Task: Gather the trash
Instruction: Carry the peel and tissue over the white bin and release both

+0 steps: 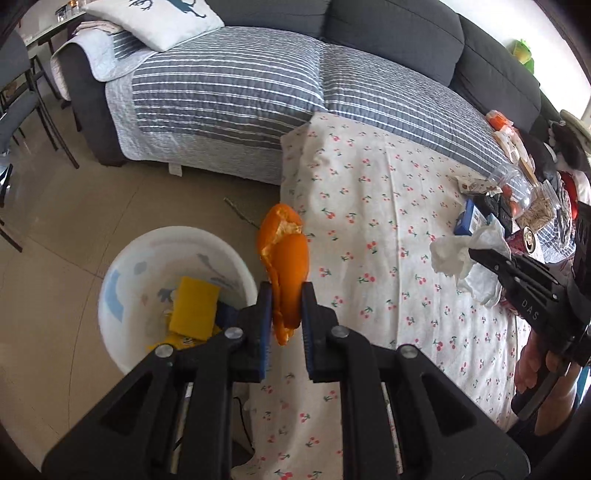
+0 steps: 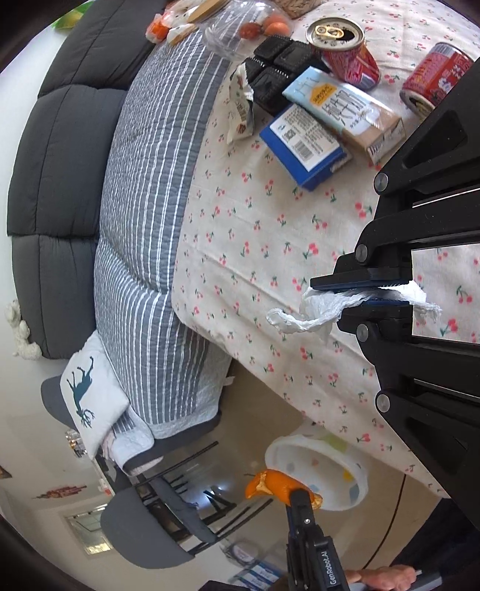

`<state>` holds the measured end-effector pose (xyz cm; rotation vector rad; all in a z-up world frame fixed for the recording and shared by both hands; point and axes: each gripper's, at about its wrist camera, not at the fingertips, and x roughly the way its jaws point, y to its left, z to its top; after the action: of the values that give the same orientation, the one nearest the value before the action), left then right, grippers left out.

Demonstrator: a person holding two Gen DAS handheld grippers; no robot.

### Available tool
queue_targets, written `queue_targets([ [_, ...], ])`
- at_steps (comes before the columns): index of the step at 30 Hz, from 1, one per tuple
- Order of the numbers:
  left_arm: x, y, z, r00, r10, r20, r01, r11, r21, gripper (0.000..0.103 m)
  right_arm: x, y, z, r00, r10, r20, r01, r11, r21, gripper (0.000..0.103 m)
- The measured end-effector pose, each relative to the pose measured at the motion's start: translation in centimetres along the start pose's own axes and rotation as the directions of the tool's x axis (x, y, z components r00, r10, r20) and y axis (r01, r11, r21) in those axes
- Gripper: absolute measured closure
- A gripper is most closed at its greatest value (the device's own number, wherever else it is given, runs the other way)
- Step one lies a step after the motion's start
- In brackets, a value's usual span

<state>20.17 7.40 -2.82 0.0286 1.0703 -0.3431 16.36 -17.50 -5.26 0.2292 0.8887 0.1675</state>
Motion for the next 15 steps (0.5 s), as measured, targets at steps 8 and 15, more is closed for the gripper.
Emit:
queue_targets([
  [8,0.4,5.9,-0.5,0.998,0.041,-0.041,-0.046,0.991,-0.123,0.087,2.7,6.9,-0.8,0.997,0.074,-0.024,-0.075,0.996,-0.051,0.098],
  [15,2.4,10.0,-0.6,0.992,0.061,-0.11,-0.085,0.969,-0.231,0.087,4.1,11.9,-1.1,0.986,0.162,-0.022,-0.163,0.986,-0.043,0.098],
])
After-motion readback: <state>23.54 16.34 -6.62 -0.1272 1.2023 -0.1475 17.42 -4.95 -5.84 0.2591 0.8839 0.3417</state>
